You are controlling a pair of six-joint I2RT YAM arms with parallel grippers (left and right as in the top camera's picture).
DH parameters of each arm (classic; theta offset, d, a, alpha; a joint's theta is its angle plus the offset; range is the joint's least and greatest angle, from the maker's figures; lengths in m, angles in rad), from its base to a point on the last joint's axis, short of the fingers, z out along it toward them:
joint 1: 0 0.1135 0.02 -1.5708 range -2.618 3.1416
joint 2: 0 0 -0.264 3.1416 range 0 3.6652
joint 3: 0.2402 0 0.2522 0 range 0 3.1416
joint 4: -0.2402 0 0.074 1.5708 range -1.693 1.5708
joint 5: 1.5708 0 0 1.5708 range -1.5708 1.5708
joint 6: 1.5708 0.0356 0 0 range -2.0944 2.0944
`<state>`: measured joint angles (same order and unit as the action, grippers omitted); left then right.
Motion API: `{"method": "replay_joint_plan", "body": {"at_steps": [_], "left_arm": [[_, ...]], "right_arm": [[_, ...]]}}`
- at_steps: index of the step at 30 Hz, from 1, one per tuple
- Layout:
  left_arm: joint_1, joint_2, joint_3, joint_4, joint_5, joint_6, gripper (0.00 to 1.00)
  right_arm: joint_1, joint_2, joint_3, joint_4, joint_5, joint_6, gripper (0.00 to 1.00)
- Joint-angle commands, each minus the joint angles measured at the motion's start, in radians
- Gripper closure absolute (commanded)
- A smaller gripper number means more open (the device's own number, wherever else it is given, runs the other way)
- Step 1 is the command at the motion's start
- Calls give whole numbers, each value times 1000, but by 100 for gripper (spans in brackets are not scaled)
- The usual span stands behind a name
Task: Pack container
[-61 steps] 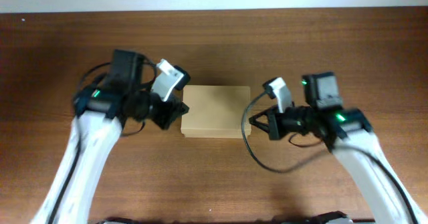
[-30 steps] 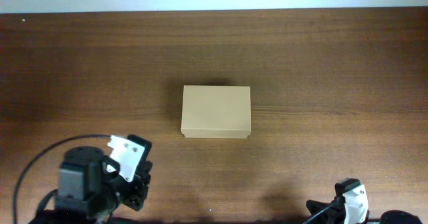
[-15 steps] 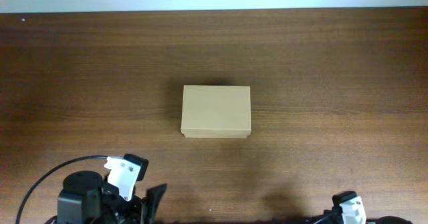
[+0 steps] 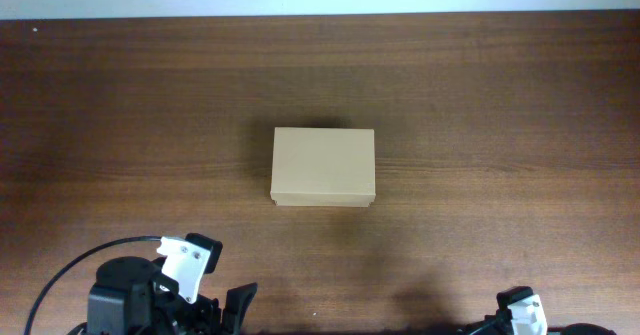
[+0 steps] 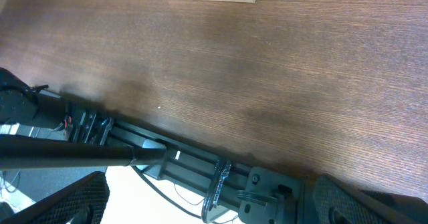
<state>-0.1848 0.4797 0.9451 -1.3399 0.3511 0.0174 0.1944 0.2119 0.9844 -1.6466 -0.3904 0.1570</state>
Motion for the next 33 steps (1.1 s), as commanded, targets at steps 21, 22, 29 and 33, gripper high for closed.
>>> {"method": "replay_joint_plan", "body": {"at_steps": [21,22,29,33], "left_arm": [[51,-199,-329,524,-236,-3,0],[59,-222,-374,556,-236,-3,0],[112,-357,-620,692,-236,-3,0],[116,-415,-696,697,-236,-3,0]], "right_arm": [[2,-10,1,0,-9,2,1],[2,-10,1,0,-9,2,1],[2,-10,1,0,-9,2,1],[2,-10,1,0,-9,2,1]]}}
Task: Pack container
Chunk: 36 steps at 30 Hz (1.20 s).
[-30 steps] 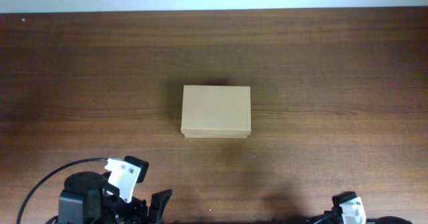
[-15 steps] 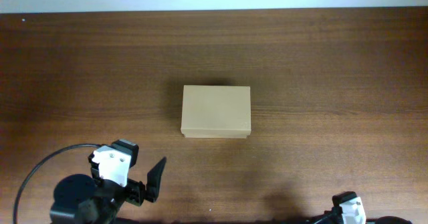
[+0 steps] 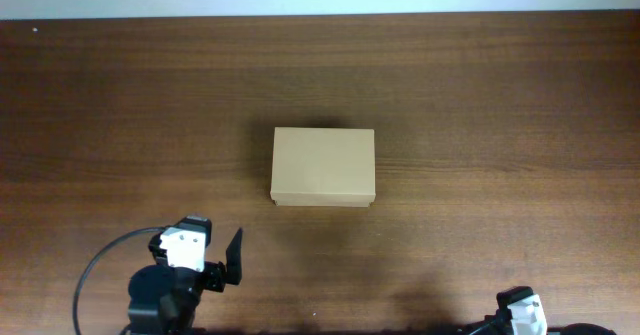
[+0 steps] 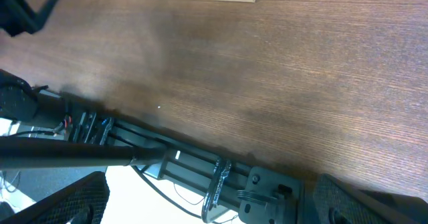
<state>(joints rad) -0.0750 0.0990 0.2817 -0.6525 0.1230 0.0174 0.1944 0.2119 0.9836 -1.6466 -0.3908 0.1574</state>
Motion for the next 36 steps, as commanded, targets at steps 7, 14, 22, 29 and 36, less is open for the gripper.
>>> {"method": "replay_joint_plan", "body": {"at_steps": [7,14,22,29,36], "left_arm": [[6,-94,-109,9,-5,-3,0],[6,-94,-109,-31,-16,-3,0],[6,-94,-109,-29,-16,-3,0],[6,-94,-109,-29,-16,-3,0],[6,-94,-109,-29,-16,-3,0]], "right_arm": [[2,-10,2,0,-8,1,1],[2,-10,2,0,-8,1,1],[2,-10,2,0,-8,1,1],[2,-10,2,0,-8,1,1],[2,-10,2,0,-8,1,1]]}}
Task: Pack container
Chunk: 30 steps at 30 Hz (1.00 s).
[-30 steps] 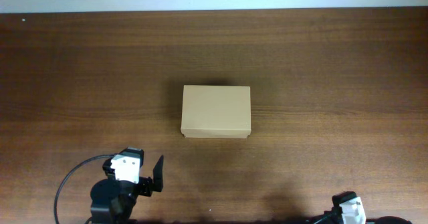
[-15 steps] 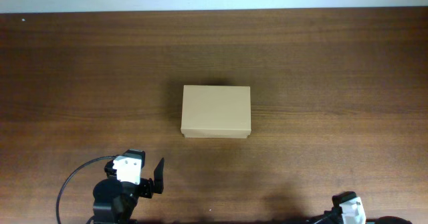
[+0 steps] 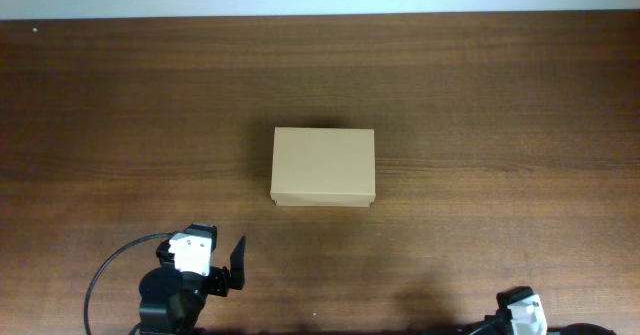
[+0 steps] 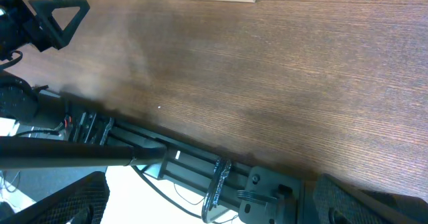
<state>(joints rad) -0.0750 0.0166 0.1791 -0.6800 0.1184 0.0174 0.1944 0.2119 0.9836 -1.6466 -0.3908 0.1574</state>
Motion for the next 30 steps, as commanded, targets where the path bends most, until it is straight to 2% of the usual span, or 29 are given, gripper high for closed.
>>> {"method": "replay_joint_plan", "body": {"at_steps": [1,10,14,18,22,30], "left_arm": [[6,-11,-6,-2,-11,-3,0],[6,-11,-6,-2,-11,-3,0],[6,-11,-6,-2,-11,-3,0],[6,-11,-6,-2,-11,-3,0],[6,-11,-6,-1,-11,-3,0],[6,-11,-6,-2,-11,-3,0]], "right_arm": [[2,-10,2,0,-8,1,1],[11,-10,-14,32,43,14,1],[48,-14,-87,332,37,98,1],[96,-48,-237,649,60,6,1],[147,-127,-446,854,144,-76,1],[198,-209,-718,949,227,-76,1]]}}
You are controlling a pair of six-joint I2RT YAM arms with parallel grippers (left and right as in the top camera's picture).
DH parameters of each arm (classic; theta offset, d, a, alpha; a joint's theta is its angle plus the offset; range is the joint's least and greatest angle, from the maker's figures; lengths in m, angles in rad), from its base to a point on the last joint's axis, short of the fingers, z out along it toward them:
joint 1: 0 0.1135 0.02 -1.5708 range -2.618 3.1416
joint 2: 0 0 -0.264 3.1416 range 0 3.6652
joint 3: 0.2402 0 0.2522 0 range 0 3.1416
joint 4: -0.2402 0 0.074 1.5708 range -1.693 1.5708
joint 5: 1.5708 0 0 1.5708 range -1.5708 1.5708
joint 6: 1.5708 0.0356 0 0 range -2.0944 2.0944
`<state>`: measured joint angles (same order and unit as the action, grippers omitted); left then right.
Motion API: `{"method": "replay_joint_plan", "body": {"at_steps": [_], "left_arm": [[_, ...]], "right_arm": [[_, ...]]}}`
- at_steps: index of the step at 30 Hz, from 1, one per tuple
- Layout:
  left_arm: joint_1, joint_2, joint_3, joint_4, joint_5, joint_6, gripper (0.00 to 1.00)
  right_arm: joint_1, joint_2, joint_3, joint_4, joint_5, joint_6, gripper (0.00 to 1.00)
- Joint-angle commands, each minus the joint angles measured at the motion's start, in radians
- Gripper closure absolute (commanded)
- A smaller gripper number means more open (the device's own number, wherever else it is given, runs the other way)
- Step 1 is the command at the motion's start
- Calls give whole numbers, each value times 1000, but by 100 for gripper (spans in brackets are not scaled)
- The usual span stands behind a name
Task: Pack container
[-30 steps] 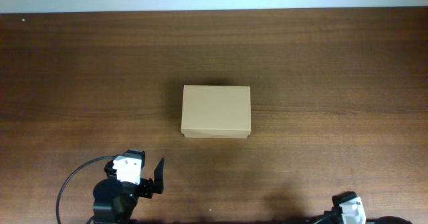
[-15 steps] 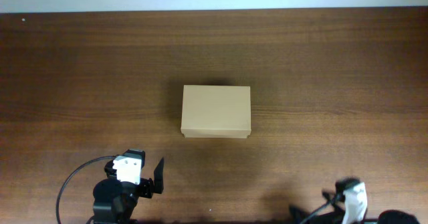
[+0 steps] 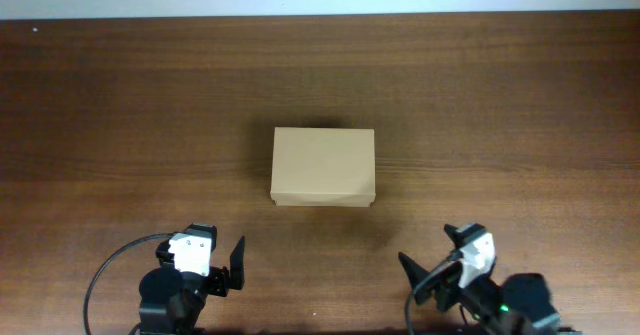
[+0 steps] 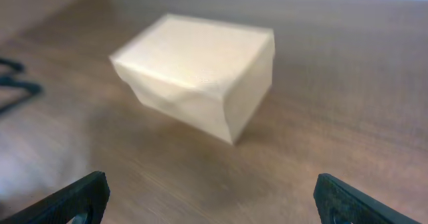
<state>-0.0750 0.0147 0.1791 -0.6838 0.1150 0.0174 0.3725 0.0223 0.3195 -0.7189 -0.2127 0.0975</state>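
Note:
A shut tan cardboard box (image 3: 323,167) sits in the middle of the wooden table (image 3: 500,95). In the right wrist view the box (image 4: 200,70) appears blurred, ahead and slightly left. My right gripper (image 3: 412,281) is near the front edge, right of the box, pointing toward it. It (image 4: 214,207) is open, its dark fingertips (image 4: 73,200) wide apart with bare wood between them. My left gripper (image 3: 237,264) hovers at the front left, well short of the box. Two dark strokes at the left edge of the right wrist view are its fingers (image 4: 17,87), standing apart.
A pale wall strip runs along the table's far edge. A black cable (image 3: 105,275) loops beside the left arm at the front edge.
My right arm has come up from the table's front edge. Its camera now faces the box instead of looking down at the table edge and frame. The left arm has not moved.
At first both arms sat low at the front edge, box untouched in the middle. Then my left gripper was raised and turned toward the box, and later stood slightly nearer the front. Now my right gripper is up too, facing the box.

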Motion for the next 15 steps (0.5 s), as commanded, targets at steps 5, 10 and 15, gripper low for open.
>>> {"method": "replay_joint_plan", "body": {"at_steps": [5,10,15], "left_arm": [[6,-10,-6,2,-8,-3,0],[6,-10,-6,2,-8,-3,0],[6,-10,-6,2,-8,-3,0]], "right_arm": [[50,-20,-159,108,47,-15,1],[74,-20,-163,117,71,-16,1],[73,-19,-163,117,71,-16,1]]}}
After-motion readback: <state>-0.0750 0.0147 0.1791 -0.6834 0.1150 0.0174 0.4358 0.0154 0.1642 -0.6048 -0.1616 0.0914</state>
